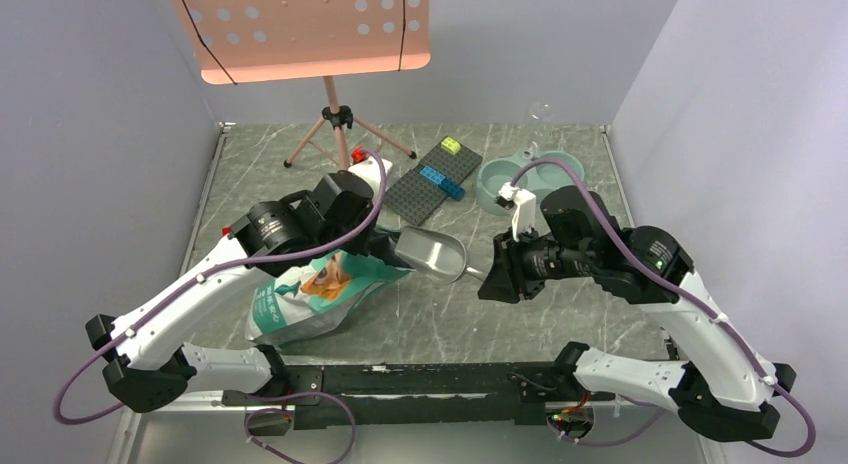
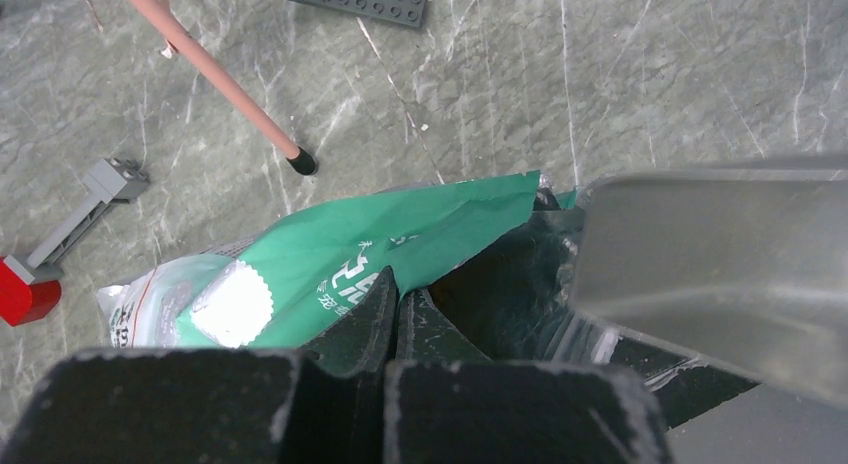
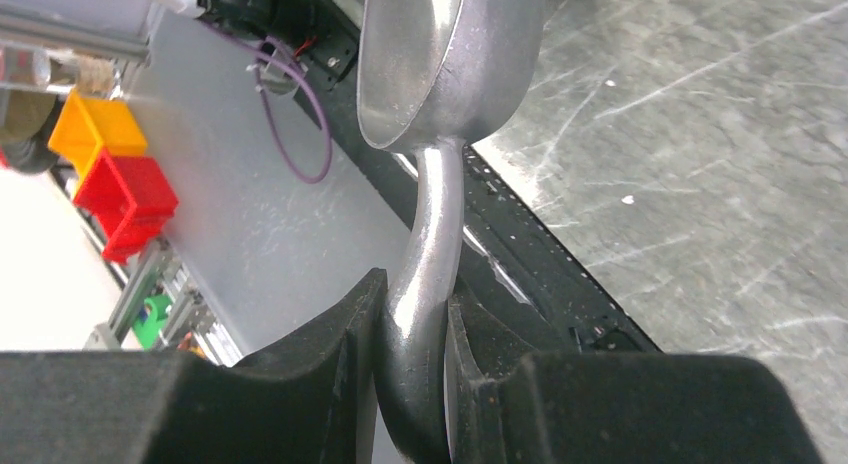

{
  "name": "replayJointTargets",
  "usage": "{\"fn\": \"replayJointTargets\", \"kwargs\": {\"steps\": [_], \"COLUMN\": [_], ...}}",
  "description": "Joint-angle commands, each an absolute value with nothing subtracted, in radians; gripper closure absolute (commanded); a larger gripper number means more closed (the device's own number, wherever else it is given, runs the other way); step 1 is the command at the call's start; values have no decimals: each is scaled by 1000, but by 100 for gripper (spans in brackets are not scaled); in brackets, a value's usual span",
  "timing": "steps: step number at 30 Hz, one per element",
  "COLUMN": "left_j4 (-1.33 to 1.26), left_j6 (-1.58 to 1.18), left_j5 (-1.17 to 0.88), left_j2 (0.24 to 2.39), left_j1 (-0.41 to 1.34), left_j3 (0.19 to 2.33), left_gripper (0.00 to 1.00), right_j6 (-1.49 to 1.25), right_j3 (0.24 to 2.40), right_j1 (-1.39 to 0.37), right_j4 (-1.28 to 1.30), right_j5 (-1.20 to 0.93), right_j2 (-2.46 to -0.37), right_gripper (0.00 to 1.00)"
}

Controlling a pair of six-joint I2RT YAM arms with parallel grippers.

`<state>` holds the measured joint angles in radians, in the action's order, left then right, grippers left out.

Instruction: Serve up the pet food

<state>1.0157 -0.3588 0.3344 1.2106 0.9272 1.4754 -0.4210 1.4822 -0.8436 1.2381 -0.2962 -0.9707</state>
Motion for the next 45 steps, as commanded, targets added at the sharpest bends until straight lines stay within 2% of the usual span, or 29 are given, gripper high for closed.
{"fn": "replayJointTargets", "kwargs": {"steps": [1,8,12,17,21,29,34,40,45], "left_j4": [938,936,864,793,729,717,633,639,696], "left_j6": [-373,-359,-333,-345,-363,-417,-482,-561,-564], "left_j5": [342,313,248,168,116,144,127,186,217], "left_j2": [1192,1195,1133,1091,1086,1076,1057,1040,997], "left_j1": [931,933,942,954,965,973,973,973,973], "left_j3": [1572,1604,1517,1450,1449,1451,1421,1385,1378], "left_gripper": [100,100,100,100,100,100,100,100,100], "right_j6": [-375,-342,-348,-371,-367,-329,-364,-469,-432], "right_j3": [1462,1452,1550,1708,1757,1767,1678,1465,1387], "right_j1": [-865,-884,-884,-885,-871,-842,-898,-963,-963], "right_j4": [1109,1150,1196,1251,1288,1419,1155,706,724], "right_j5": [-415,-390,-288,-308,-246,-67,-230,-183,-137], "right_j2": [-972,-1034,-1204,-1383,-1418,-1484,-1523,-1557,-1453], "right_gripper": [100,100,100,100,100,100,100,100,100]}}
